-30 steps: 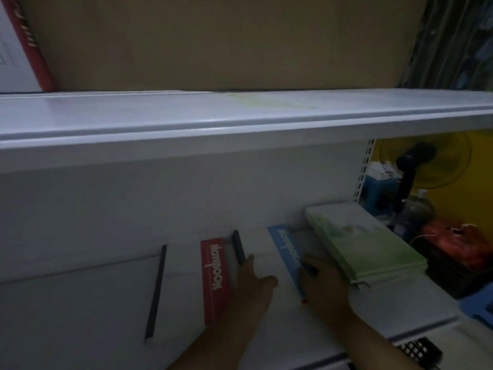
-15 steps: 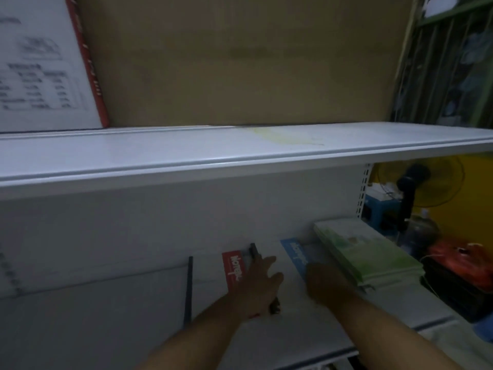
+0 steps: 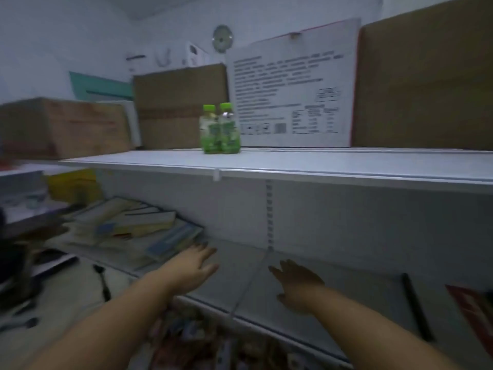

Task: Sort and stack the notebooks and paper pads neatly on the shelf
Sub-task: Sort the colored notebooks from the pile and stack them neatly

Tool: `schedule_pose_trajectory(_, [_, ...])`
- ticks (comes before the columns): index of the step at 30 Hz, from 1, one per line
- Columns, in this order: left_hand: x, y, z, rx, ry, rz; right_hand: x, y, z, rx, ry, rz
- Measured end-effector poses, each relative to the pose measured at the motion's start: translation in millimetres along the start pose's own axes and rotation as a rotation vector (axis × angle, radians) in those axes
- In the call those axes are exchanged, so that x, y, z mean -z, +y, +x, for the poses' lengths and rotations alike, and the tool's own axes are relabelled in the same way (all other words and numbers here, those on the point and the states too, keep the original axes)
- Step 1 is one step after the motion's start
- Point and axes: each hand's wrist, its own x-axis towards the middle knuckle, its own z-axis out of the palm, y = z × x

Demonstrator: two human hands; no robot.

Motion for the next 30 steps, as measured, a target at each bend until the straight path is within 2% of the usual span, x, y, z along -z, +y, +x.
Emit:
schedule_pose_trajectory(4, [18,-98,-60,0.18,-0.01,0.017,9,-105,52,0.186,0.001,-0.034])
schedule_pose_trajectory(8, [25,-165,-78,0.365,0.032,-0.025,16,-187,81,0.377,-0.052,-0.076])
schedule_pose_trajectory(12, [19,-196,-75,0.379,0.101,-0.091,16,-231,119,0.482,-0.044,-0.09])
schedule_pose_trajectory(19, [24,-260,-29,0.362,0.039,-0.062,13,-274,237,0.517,0.031,-0.037])
schedule_pose_trajectory(26, [34,-325,31,0.457,0.066,-0.142,31,-293,346,0.532,0.178,-0.017])
schedule_pose_trajectory(28, [32,-338,41,0.456,0.048,-0.181,32,-303,367,0.517,0.246,-0.006])
schedule_pose_trajectory(30, [33,-352,52,0.452,0.011,-0.221,27,-312,385,0.478,0.239,-0.041])
